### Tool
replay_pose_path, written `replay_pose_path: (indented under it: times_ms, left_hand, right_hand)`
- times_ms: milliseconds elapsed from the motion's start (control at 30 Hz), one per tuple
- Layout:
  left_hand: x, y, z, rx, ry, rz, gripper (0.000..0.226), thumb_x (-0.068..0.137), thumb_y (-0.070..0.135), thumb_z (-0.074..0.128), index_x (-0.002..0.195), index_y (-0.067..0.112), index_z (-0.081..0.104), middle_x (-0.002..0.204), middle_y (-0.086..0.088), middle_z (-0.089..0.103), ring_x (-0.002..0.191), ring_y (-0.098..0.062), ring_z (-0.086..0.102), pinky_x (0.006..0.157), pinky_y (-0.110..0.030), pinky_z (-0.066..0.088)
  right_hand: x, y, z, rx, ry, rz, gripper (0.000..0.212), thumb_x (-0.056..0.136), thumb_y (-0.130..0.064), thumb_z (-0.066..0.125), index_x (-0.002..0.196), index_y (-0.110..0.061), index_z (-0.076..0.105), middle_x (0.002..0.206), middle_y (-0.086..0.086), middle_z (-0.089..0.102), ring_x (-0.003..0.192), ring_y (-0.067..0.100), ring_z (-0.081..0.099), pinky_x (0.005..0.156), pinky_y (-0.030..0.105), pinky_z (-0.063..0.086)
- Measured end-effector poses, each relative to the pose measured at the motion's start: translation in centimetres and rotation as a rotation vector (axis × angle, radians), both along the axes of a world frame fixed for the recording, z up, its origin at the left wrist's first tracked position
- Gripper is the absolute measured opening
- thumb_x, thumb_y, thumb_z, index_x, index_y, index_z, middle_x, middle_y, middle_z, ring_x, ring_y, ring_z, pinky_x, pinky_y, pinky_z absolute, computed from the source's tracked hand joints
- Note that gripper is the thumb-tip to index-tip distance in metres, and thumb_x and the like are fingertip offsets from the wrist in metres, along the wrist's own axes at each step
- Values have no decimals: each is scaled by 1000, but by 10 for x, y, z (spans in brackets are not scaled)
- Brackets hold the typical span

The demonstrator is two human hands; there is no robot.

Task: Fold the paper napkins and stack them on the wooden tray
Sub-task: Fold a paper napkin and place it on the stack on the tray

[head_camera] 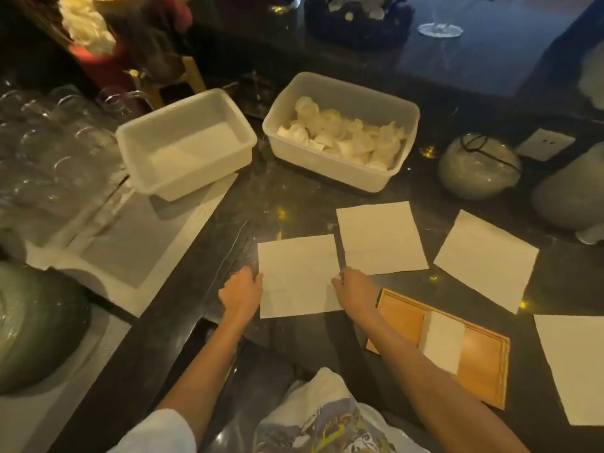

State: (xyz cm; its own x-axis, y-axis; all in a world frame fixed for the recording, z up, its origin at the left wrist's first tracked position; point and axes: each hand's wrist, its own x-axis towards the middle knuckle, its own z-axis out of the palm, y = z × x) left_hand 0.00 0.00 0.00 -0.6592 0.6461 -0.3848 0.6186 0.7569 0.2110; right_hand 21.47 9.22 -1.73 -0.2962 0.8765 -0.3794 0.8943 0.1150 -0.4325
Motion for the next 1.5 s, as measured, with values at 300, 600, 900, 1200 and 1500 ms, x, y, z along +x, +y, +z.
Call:
replay_pose_path:
  times_ms: [300, 600, 900, 1200, 1500]
  left_hand:
    - [12, 4, -26, -12, -202, 189, 34, 100, 30, 58, 122, 4, 58, 127, -15, 62, 117, -35, 61, 97, -50, 48]
    - [6, 21, -5, 420, -573, 146, 8, 92, 7, 55, 92, 12, 48, 87, -1, 52, 88, -23, 52, 64, -28, 41]
    - [7, 113, 132, 424, -854, -591, 24, 94, 11, 58, 114, 23, 54, 105, 1, 63, 86, -4, 64, 73, -22, 53]
    - [23, 132, 214, 299, -762, -894, 25, 89, 27, 58, 114, 28, 60, 115, 5, 63, 103, -11, 63, 87, -21, 53]
    - [9, 95, 150, 557, -1673, 0, 66, 100, 60, 39, 147, 15, 44, 146, -17, 56, 133, -39, 55, 110, -61, 42]
  right_hand:
    - [-19, -3, -4, -44, -159, -132, 23, 103, -13, 51, 122, -3, 58, 118, 14, 66, 106, 28, 67, 84, 34, 55]
    - [1, -11, 12, -129, 277, -304, 8, 99, -21, 57, 99, -14, 62, 99, 6, 67, 84, 16, 63, 64, 23, 51]
    - [52, 19, 86, -113, 555, -222, 49, 92, -44, 67, 135, -26, 53, 140, -9, 53, 127, 12, 51, 101, 35, 47]
    - [47, 33, 127, -162, 895, -211, 36, 92, -29, 72, 126, -26, 62, 119, -9, 70, 108, 10, 68, 96, 35, 57]
    - [69, 6, 151, -55, 1010, -523, 18, 88, -47, 70, 104, -38, 68, 92, -19, 75, 84, 4, 72, 61, 21, 55]
